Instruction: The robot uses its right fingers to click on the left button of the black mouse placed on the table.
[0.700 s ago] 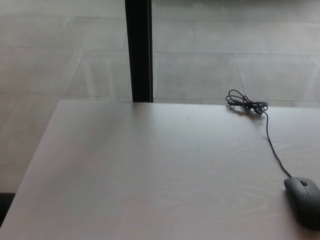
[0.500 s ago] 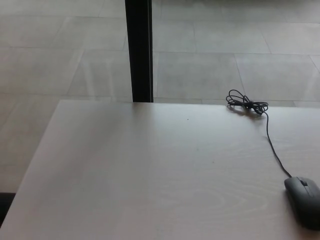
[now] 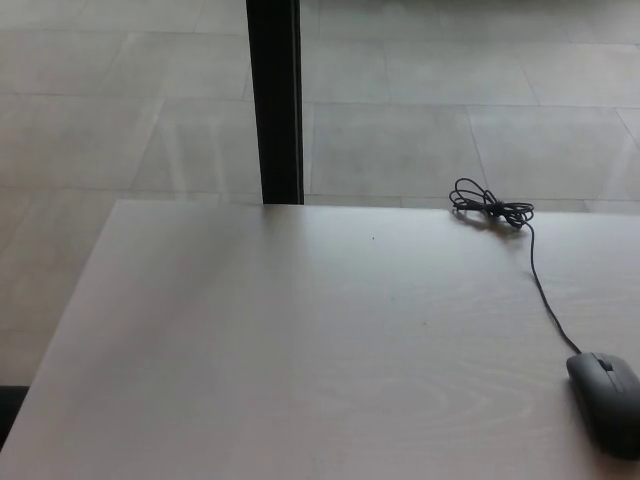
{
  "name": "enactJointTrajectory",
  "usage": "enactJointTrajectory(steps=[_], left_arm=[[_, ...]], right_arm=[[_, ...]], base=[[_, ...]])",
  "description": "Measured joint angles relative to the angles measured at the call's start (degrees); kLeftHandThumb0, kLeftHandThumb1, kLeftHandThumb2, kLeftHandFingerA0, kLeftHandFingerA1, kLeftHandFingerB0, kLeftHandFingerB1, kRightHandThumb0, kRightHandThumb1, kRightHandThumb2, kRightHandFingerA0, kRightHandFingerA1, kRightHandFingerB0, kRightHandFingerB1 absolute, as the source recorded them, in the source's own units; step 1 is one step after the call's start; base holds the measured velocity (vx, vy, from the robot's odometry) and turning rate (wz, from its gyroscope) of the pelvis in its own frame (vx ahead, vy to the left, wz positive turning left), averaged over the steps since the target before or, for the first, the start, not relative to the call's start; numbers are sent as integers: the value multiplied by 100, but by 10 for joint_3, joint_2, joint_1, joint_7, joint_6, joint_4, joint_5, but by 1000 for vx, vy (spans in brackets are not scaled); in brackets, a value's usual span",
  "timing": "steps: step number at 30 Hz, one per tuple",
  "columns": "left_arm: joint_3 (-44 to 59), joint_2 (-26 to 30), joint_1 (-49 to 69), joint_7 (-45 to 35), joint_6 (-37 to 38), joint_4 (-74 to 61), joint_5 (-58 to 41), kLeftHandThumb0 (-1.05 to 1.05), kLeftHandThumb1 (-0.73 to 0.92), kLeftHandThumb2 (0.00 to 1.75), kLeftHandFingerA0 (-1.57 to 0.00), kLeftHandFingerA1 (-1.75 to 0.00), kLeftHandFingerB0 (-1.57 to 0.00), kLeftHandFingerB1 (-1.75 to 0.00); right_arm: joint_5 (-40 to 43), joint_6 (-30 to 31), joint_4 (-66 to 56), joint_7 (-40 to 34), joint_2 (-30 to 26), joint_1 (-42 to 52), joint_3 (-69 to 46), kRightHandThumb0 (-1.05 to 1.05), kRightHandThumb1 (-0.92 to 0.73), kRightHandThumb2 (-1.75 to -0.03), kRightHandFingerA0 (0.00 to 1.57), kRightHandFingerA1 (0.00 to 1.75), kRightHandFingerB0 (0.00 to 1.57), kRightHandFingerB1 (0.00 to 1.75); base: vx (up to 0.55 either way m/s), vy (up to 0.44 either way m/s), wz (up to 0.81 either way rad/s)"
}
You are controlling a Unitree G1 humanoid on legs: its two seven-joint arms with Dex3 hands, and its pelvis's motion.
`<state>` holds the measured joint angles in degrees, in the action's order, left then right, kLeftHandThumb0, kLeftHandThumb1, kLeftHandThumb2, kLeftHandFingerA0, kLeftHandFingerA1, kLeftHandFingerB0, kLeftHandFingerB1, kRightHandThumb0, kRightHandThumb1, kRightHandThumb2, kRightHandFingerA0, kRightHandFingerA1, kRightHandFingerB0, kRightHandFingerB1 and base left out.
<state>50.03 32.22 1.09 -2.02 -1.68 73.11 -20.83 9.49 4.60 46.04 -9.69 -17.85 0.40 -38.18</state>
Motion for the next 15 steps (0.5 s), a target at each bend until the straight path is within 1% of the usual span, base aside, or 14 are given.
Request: enactJointTrajectory(steps=[1, 3, 4, 5, 6, 7, 8, 9, 10, 11, 12, 13, 14, 15], left_arm=[[0, 0, -1, 0, -1, 0, -3, -104, 92, 81, -28, -134, -12, -50], [0, 0, -1, -1, -1, 0, -8, -103, 92, 79, -33, -132, -13, -45], [0, 0, -2, -1, -1, 0, -9, -99, 92, 83, -39, -139, -16, -46], [0, 0, -2, -1, -1, 0, -12, -99, 92, 83, -39, -139, -16, -46], [1, 0, -2, -1, -1, 0, -16, -95, 92, 85, -25, -137, -13, -38], [1, 0, -2, 0, -1, 0, -18, -96, 92, 83, -30, -147, -18, -42], [1, 0, -2, 1, -1, 0, -20, -100, 92, 82, -39, -145, -12, -40], [1, 0, -3, 2, -1, 0, -22, -100, 91, 73, -44, -159, -18, -48], [1, 0, -3, 2, -1, 0, -25, -96, 92, 84, -50, -167, -22, -47], [1, 0, -2, 4, -1, 0, -26, -100, 92, 86, -50, -148, -17, -45], [-1, 0, -2, 5, -1, 0, -27, -99, 92, 81, -43, -144, -18, -41], [-1, 0, -2, 6, -1, 0, -29, -98, 92, 82, -38, -154, -19, -39], [-1, 0, -2, 6, -1, 0, -30, -99, 92, 71, -46, -164, -14, -36], [-1, -1, -2, 6, -1, 0, -31, -99, 92, 71, -46, -164, -14, -36]], right_arm=[[5, 8, -5, -2, -4, -3, -7, -83, -91, -81, 75, 135, 0, 16], [17, 25, -17, -9, -14, -13, -25, -81, -91, -80, 75, 132, 0, 15], [20, 30, -20, -12, -18, -15, -30, -74, -81, -118, 67, 103, 0, 24], [25, 37, -26, -14, -21, -18, -36, -74, -81, -118, 67, 103, 0, 24], [32, 48, -39, -20, -27, -25, -47, -71, -91, -77, 82, 135, 2, 19], [36, 55, -51, -24, -27, -28, -53, -68, -92, -76, 74, 140, 4, 18], [41, 62, -66, -26, -28, -32, -59, -78, -81, -96, 74, 126, 4, 25], [49, 70, -87, -29, -29, -37, -68, -68, -92, -74, 62, 89, 4, 19], [56, 78, -109, -30, -29, -42, -76, -70, -92, -70, 66, 111, 12, 25], [62, 85, -123, -32, -29, -49, -81, -69, -92, -72, 64, 67, 9, 24], [67, 92, -135, -34, -30, -57, -86, -62, -78, -110, 67, 111, 1, 32], [71, 102, -154, -37, -31, -68, -89, -66, -92, -77, 64, 148, 7, 24], [73, 106, -172, -39, -32, -75, -88, -63, -92, -75, 72, 145, 6, 19], [74, 110, -192, -41, -32, -82, -85, -63, -92, -75, 72, 145, 6, 19]], base=[[0, 0, 0], [0, 0, 0], [0, 0, 0], [0, 0, 0], [0, 0, 0], [0, 0, 0], [0, 0, 0], [0, 0, 0], [0, 0, 0], [0, 0, 0], [0, 0, 0], [0, 0, 0], [0, 0, 0], [0, 0, 0]])
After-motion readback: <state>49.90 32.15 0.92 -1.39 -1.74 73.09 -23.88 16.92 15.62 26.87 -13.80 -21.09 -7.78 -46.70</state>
